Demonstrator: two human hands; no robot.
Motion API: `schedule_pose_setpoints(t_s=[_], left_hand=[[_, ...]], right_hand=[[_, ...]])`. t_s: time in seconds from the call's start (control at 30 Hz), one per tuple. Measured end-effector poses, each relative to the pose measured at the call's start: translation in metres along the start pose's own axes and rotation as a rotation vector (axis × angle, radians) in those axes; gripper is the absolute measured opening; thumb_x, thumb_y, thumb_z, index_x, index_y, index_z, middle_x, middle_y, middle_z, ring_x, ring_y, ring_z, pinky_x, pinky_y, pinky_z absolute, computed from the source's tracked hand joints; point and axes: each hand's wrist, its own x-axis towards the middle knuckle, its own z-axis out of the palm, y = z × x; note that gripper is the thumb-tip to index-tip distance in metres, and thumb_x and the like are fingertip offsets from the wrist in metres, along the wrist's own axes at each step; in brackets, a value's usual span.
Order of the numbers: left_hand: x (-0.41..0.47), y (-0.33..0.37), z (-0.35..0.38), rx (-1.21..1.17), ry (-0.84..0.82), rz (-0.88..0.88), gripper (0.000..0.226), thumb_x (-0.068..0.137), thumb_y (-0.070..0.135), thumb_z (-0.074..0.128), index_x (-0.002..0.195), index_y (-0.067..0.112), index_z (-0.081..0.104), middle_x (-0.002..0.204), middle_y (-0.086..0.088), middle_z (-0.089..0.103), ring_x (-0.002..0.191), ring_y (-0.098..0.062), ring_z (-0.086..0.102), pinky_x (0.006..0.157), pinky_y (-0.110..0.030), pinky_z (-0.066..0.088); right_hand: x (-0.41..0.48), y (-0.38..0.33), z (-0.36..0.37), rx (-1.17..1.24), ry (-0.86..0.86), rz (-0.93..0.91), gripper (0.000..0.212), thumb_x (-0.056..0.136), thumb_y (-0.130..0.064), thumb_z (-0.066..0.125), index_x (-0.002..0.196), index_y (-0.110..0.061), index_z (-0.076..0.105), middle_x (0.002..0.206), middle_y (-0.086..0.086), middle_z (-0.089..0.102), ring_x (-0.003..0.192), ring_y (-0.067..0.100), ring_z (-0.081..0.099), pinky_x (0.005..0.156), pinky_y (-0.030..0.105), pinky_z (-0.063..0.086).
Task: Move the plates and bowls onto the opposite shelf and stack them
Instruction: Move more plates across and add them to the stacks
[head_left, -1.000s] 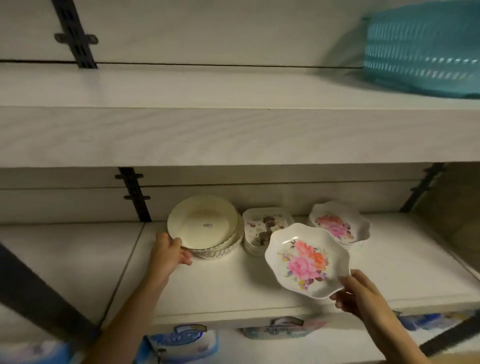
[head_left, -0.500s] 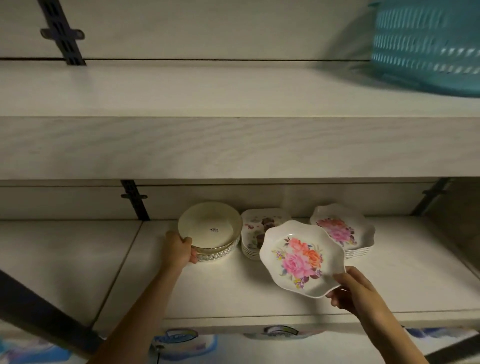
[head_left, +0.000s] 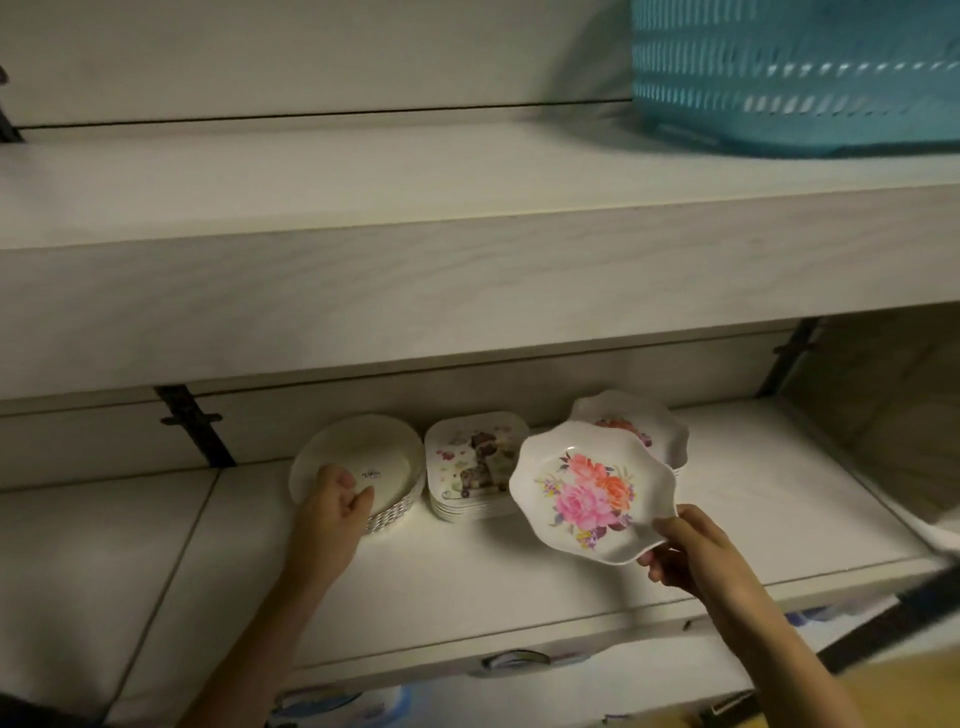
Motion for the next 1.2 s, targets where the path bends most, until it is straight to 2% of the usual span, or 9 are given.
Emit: schedule_pose_setpoints(t_s=[0.17,0.33,0.5,0.6,0.83,1.0,1.07,1.13,1.2], left_hand=[[-0.006,0.024,0.027,-0.045,-0.007,0.031,0.011,0.087,0.008,0.057,0.089,0.001,0.05,0.075,-0.024,0.061,0.065,-0.032,0.057,0.061,-0.031,0.042],[-0.019,0.054,0.067,-0.064,-0.016,0.017,0.008,0.088,0.01,0.056,0.09,0.004,0.051,0.078,-0.014,0.062,0.067,-0.024,0.056,0.056,-0.024,0.039],[-0.034,0.074,0.102,-0.125,-0.022,-0.05,0.007,0.088,0.01,0.055,0.083,0.01,0.051,0.076,-0.016,0.063,0.065,-0.022,0.056,0.054,-0.023,0.039],[-0.045,0.08,0.11,-0.141,-0.058,-0.101,0.008,0.09,0.012,0.053,0.092,0.005,0.052,0.079,-0.011,0.061,0.061,-0.014,0.051,0.05,-0.022,0.037],[-0.054,0.087,0.106,-0.121,-0.074,-0.103,0.009,0.092,0.016,0.05,0.084,0.02,0.048,0.075,0.0,0.058,0.062,-0.009,0.053,0.049,-0.021,0.038],[-0.052,0.096,0.111,-0.13,-0.08,-0.115,0.006,0.092,0.015,0.05,0.086,0.017,0.048,0.078,-0.002,0.057,0.057,-0.006,0.049,0.048,-0.018,0.036],[-0.049,0.098,0.113,-0.137,-0.072,-0.123,0.004,0.091,0.014,0.052,0.087,0.013,0.05,0.079,-0.004,0.058,0.055,-0.007,0.049,0.047,-0.018,0.035],[-0.046,0.099,0.115,-0.141,-0.071,-0.129,0.006,0.09,0.015,0.053,0.085,0.015,0.05,0.076,-0.004,0.059,0.054,-0.008,0.048,0.047,-0.02,0.035],[-0.045,0.1,0.116,-0.136,-0.073,-0.129,0.009,0.089,0.014,0.054,0.081,0.017,0.05,0.073,-0.003,0.06,0.053,-0.009,0.047,0.047,-0.022,0.036]], right_hand=[[0.021,-0.003,-0.035,0.016,-0.016,-0.028,0.012,0.093,-0.009,0.043,0.096,0.0,0.05,0.054,0.011,0.062,0.042,0.018,0.049,0.054,0.032,0.04],[0.046,-0.017,-0.078,-0.024,-0.048,-0.057,0.013,0.095,-0.011,0.042,0.095,-0.002,0.05,0.06,0.014,0.062,0.043,0.018,0.049,0.056,0.031,0.042],[0.075,-0.025,-0.105,-0.079,-0.063,-0.079,0.013,0.095,-0.014,0.041,0.099,-0.003,0.048,0.066,0.015,0.062,0.05,0.02,0.049,0.057,0.031,0.043],[0.089,-0.025,-0.109,-0.106,-0.077,-0.088,0.014,0.095,-0.015,0.042,0.099,-0.003,0.048,0.066,0.014,0.062,0.052,0.02,0.049,0.059,0.032,0.041],[0.124,-0.026,-0.088,-0.171,-0.102,-0.074,0.014,0.094,-0.016,0.046,0.1,-0.003,0.047,0.067,0.014,0.061,0.051,0.02,0.051,0.052,0.027,0.041],[0.139,-0.021,-0.071,-0.258,-0.1,-0.096,0.016,0.092,-0.016,0.051,0.082,-0.004,0.055,0.065,0.014,0.064,0.051,0.019,0.054,0.048,0.025,0.039],[0.144,-0.018,-0.068,-0.313,-0.06,-0.102,0.024,0.089,-0.024,0.054,0.092,0.0,0.054,0.077,0.018,0.068,0.06,0.025,0.06,0.055,0.03,0.046],[0.148,-0.014,-0.067,-0.389,-0.035,-0.12,0.041,0.084,-0.034,0.055,0.105,-0.001,0.045,0.093,0.023,0.068,0.077,0.034,0.065,0.07,0.042,0.054],[0.148,-0.013,-0.066,-0.454,-0.024,-0.14,0.042,0.086,-0.032,0.054,0.112,-0.006,0.036,0.098,0.022,0.067,0.085,0.037,0.066,0.078,0.047,0.055]])
